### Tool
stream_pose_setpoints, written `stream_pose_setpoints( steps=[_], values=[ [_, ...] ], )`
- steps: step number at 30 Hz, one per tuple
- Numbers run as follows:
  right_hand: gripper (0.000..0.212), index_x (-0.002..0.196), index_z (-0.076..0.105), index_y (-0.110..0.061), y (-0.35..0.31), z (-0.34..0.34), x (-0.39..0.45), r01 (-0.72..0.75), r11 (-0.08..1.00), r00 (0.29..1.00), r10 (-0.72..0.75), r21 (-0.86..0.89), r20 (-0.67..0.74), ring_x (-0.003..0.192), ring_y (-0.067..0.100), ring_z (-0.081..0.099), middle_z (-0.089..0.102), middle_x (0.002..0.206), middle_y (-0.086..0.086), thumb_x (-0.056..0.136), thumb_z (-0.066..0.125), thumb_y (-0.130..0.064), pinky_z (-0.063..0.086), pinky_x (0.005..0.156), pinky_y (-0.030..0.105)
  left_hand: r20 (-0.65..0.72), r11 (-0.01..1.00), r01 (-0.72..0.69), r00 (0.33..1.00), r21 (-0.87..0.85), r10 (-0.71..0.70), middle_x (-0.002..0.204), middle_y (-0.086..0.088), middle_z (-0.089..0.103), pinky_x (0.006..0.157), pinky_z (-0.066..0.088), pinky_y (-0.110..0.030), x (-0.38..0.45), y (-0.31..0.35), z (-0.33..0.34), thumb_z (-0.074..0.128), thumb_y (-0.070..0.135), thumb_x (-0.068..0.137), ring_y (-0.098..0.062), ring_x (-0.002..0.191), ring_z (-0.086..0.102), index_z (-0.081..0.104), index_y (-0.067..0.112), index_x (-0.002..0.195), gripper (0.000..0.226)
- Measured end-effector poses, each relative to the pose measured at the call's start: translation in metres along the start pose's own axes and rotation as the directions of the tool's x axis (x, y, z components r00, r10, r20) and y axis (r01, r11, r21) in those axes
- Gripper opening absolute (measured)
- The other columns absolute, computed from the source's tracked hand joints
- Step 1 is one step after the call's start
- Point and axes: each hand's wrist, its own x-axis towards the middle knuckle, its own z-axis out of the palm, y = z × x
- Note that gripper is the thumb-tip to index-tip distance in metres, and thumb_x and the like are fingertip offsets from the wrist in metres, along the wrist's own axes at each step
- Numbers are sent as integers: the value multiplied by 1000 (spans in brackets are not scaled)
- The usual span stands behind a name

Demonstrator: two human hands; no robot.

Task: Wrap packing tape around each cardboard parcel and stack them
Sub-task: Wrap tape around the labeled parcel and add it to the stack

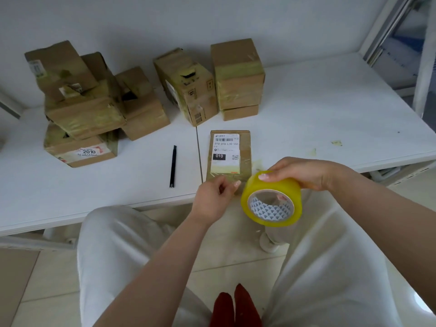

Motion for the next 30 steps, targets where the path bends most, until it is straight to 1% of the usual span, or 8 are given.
stream_pose_setpoints(
  steps=[4, 6, 8, 10, 12, 16, 21, 30],
  values=[
    [32, 79, 71, -10, -8, -5, 2, 0, 1000, 1000, 0, 1, -29, 71, 19, 66, 71, 74, 5, 69, 80, -40, 50, 68, 25, -97, 994, 2, 995, 111, 8, 57, 4, 43, 55, 34, -31, 6, 3, -13, 61, 39, 93, -15, 55, 39, 39, 18, 63, 42],
    [44, 67, 61, -13, -6, -10, 7, -78, 971, 986, 42, -225, -162, 61, 17, 54, 58, 61, 1, 73, 76, -53, 41, 62, 25, -152, 988, 45, 988, 147, -23, 58, 0, 49, 56, 39, -33, 12, -2, -27, 60, 42, 93, -17, 56, 43, 44, 14, 67, 41],
    [57, 66, 57, -9, 1, -12, 12, -154, 887, 958, 26, -434, -287, 60, 19, 48, 50, 62, 3, 73, 70, -64, 36, 62, 28, -172, 980, 86, 984, 177, -55, 66, -6, 61, 60, 46, -36, 16, -11, -39, 59, 47, 92, -22, 62, 52, 51, 10, 73, 42],
    [66, 76, 66, 2, 7, -16, 15, -154, 900, 945, 14, -408, -327, 64, 20, 55, 57, 69, 8, 73, 71, -64, 40, 63, 28, -186, 973, 114, 979, 199, -77, 70, -7, 65, 63, 49, -38, 18, -19, -44, 57, 50, 92, -24, 67, 58, 54, 10, 75, 44],
    [64, 81, 69, 3, 7, -16, 19, -153, 916, 931, 7, -372, -365, 67, 22, 60, 61, 72, 10, 75, 71, -61, 42, 64, 29, -199, 969, 127, 976, 210, -85, 71, -6, 66, 64, 50, -39, 20, -22, -42, 55, 53, 92, -25, 70, 59, 55, 10, 77, 46],
    [57, 63, 55, -13, 6, -7, 34, -323, 692, 858, -73, -646, -508, 74, 21, 61, 56, 66, -1, 78, 61, -68, 34, 58, 26, -213, 949, 156, 972, 274, -98, 64, 1, 59, 55, 39, -29, 25, -23, -35, 54, 52, 93, -21, 66, 54, 50, 15, 72, 43],
    [54, 63, 46, -16, -4, -3, 48, -382, 624, 859, -32, -682, -511, 63, 15, 49, 51, 66, -4, 81, 59, -66, 32, 58, 26, -237, 923, 197, 964, 330, -121, 60, 6, 50, 54, 35, -28, 34, -30, -32, 54, 55, 93, -20, 63, 50, 44, 20, 68, 43],
    [49, 71, 49, -18, -7, 7, 67, -461, 524, 848, 23, -716, -529, 75, 17, 55, 55, 76, -5, 83, 56, -66, 34, 58, 25, -209, 893, 229, 965, 387, -157, 63, 8, 51, 55, 35, -27, 44, -44, -27, 52, 58, 91, -20, 67, 52, 47, 21, 72, 42]
  ],
)
